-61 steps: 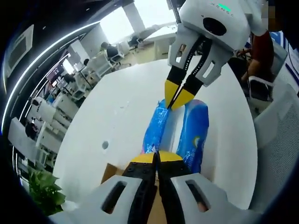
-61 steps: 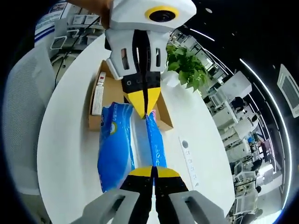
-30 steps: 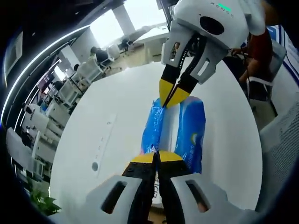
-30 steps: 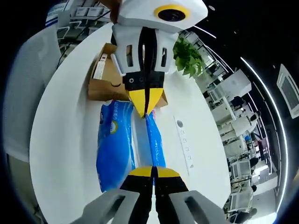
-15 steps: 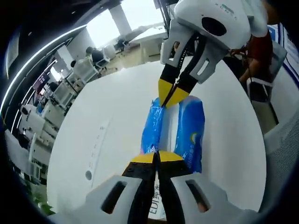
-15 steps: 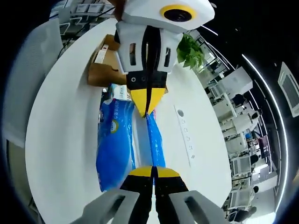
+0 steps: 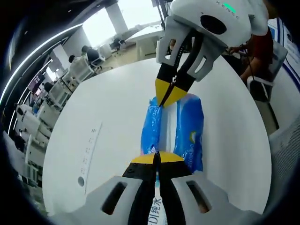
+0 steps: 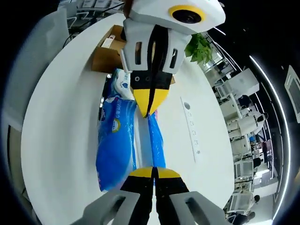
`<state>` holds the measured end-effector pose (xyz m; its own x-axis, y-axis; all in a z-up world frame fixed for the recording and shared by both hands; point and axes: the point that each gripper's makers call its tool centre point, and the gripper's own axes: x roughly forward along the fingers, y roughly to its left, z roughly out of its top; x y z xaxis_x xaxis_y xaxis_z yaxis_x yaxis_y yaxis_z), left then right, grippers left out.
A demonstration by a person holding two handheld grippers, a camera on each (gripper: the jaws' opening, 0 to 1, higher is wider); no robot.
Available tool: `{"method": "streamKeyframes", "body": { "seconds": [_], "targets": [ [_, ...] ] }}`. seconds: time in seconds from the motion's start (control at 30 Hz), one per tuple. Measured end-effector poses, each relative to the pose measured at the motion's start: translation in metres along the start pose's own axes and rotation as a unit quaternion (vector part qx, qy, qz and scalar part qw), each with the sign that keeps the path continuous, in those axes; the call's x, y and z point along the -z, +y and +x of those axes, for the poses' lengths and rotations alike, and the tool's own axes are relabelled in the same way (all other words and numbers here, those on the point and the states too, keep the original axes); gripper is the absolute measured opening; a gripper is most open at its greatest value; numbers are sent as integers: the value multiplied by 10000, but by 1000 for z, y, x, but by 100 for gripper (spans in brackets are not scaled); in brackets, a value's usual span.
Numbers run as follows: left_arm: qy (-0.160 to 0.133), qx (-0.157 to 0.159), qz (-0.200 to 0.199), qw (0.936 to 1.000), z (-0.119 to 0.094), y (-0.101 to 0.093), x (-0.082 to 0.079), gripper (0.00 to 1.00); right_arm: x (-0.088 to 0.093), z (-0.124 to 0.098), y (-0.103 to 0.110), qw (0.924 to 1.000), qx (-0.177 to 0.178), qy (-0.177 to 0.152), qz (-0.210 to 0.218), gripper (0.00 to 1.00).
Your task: Operate the shoe box by opening the lid, removing the specified soft item, and placing it in the target area until the item is outside and the box remains undamaged.
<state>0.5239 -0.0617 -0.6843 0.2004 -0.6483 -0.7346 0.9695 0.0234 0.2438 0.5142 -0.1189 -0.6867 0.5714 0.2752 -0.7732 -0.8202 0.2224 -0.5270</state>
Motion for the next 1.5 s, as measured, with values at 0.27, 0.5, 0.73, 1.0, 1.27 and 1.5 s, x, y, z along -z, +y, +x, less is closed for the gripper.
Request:
{"method": "streamKeyframes", "body": {
  "seconds": [0.27,0.5,0.73,1.0,1.27,1.5],
  "targets": [
    [78,169,28,9998,24,-7,5,0,17,12,7,9998,-114,124,-131,0],
    [109,262,-29,9996,38,-11,8,0,29,20,13,9997,-168,154,-20,0],
    [172,342,-77,9992,47,-15,16,0,34,30,20,9996,-242,155,7,0],
    [166,362,-133,9991,53,-14,19,0,37,36,22,9995,-258,178,37,0],
    [108,362,-206,9991,58,-15,20,0,41,40,23,9995,-216,220,82,0],
    [43,312,-103,9995,56,-16,19,1,42,40,25,9993,-191,235,236,0]
  ]
}}
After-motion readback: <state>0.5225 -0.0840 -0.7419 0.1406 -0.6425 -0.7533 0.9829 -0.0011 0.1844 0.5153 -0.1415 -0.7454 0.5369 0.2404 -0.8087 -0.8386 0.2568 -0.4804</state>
